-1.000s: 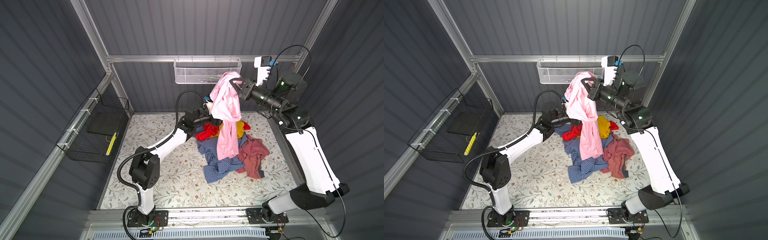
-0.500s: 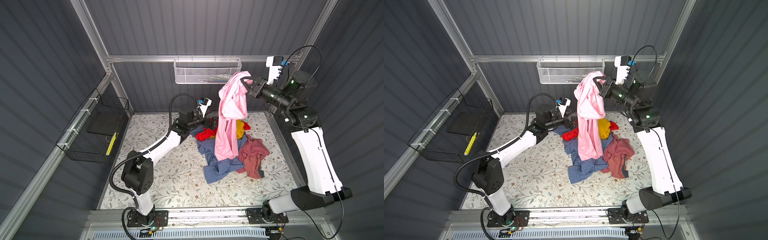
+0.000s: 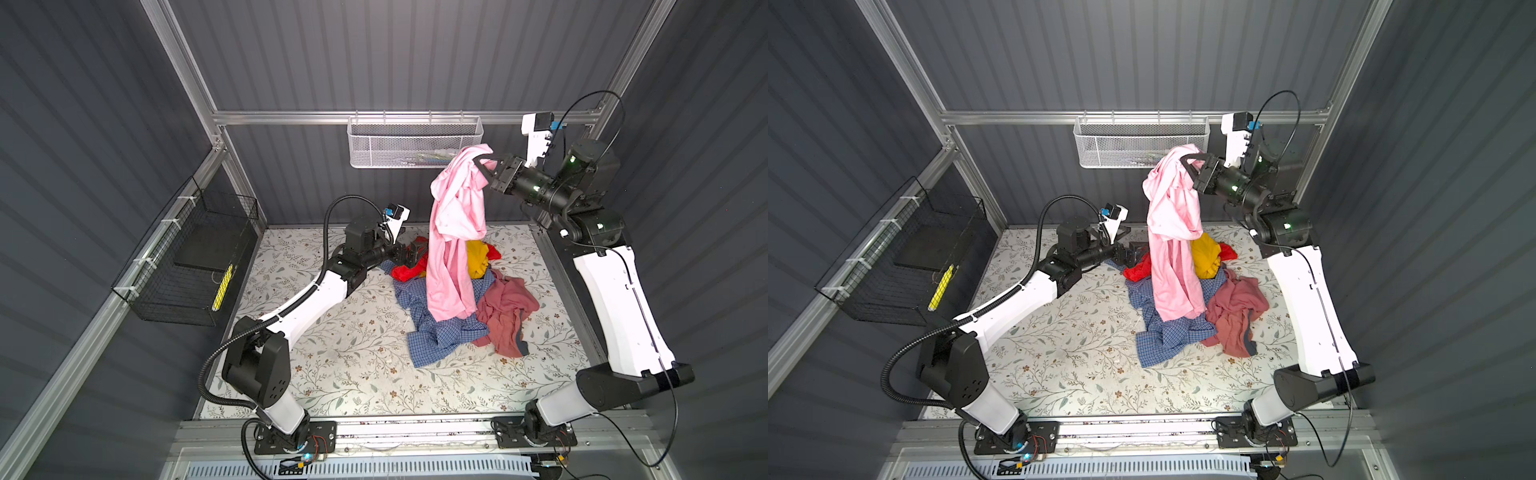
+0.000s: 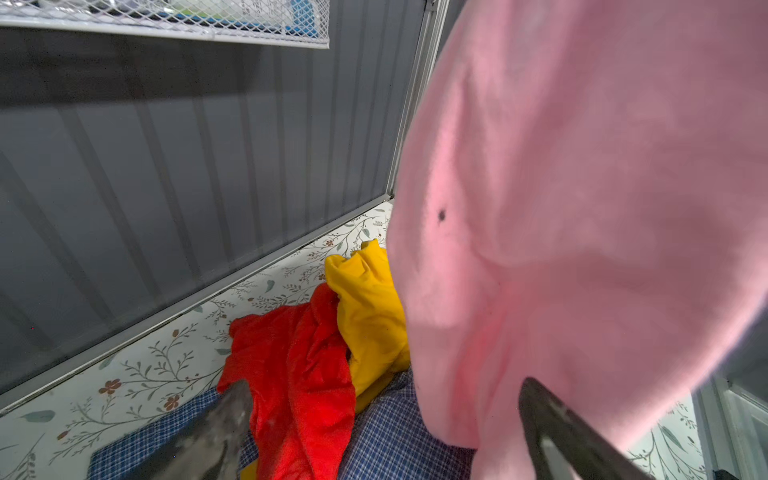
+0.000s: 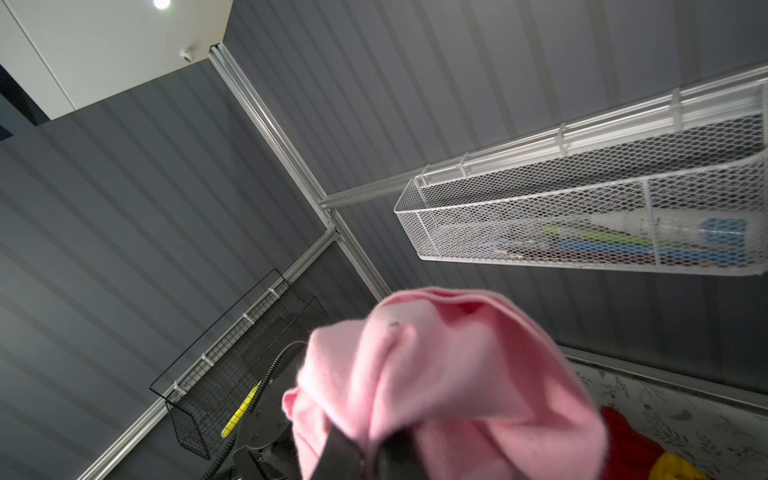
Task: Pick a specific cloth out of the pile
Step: 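Grasp the hanging pink shirt with the left gripper below the right gripper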
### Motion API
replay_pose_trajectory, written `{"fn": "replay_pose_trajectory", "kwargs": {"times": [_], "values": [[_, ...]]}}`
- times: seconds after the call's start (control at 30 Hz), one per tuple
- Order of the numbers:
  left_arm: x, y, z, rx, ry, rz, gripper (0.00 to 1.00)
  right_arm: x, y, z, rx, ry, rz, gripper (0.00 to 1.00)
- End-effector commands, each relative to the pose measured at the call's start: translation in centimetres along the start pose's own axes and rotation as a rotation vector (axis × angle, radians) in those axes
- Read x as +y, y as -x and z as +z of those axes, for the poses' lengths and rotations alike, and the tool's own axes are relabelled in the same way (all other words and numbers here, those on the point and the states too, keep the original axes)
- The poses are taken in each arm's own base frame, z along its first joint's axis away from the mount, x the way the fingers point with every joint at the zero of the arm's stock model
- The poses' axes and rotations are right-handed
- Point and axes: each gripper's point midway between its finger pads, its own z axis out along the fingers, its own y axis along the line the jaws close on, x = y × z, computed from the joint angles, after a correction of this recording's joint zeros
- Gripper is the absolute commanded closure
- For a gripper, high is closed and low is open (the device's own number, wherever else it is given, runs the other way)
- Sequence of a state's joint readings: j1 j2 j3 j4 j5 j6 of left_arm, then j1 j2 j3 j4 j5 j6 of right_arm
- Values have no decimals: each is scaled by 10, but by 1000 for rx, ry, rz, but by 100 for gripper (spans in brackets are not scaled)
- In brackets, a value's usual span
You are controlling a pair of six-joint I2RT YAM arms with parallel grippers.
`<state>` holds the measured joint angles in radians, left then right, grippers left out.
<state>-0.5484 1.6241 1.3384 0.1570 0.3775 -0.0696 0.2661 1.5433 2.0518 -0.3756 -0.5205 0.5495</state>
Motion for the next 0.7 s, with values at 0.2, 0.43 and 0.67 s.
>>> {"fn": "replay_pose_trajectory", "kwargs": {"times": [0.2,0.43,0.67], "values": [[-23,8,-26,-5,-70,43,0,13,19,1,-41,31,-46,100],[-55,-2,-8,22,-192,5,0,18,18,5,-39,44,-47,100],[-65,0,29,-11,-260,-23,0,28,14,9,-34,66,-44,100]]}}
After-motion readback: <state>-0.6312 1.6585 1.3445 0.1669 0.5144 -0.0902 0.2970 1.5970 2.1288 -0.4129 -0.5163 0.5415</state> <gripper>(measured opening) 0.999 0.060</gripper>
